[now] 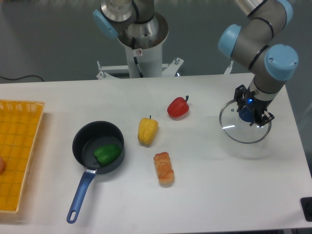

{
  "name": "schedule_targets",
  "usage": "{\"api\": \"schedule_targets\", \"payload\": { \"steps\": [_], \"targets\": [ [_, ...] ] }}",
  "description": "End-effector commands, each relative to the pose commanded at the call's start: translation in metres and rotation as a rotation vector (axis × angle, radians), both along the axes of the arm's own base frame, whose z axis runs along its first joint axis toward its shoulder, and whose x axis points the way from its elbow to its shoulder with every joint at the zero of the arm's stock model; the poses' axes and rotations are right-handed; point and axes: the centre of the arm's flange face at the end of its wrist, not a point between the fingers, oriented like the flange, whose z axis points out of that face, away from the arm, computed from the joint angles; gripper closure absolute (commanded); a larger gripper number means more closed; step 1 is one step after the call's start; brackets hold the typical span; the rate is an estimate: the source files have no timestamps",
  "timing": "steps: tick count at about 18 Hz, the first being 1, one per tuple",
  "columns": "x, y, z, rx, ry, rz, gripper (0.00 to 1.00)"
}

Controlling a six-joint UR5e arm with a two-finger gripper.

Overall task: Close the pot lid
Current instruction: 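Lift the glass lid by its knob with the gripper, then carry the glass lid across the table toward the blue saucepan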

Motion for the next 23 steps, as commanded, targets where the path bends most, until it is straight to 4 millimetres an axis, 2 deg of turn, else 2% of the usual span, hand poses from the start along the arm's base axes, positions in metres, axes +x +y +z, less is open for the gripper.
{"api": "schedule_targets", "payload": {
  "steps": [8, 10, 19, 23],
  "targets": [
    [0.000, -0.001, 0.002, 0.000, 0.001, 0.000, 0.45],
    [0.007, 0.002, 0.005, 0.000, 0.001, -0.006, 0.45],
    [0.050, 0.048, 0.021, -0.008, -0.016, -0.009, 0.45],
    [0.072, 0.075, 0.022, -0.013, -0.023, 0.003, 0.45]
  ]
}}
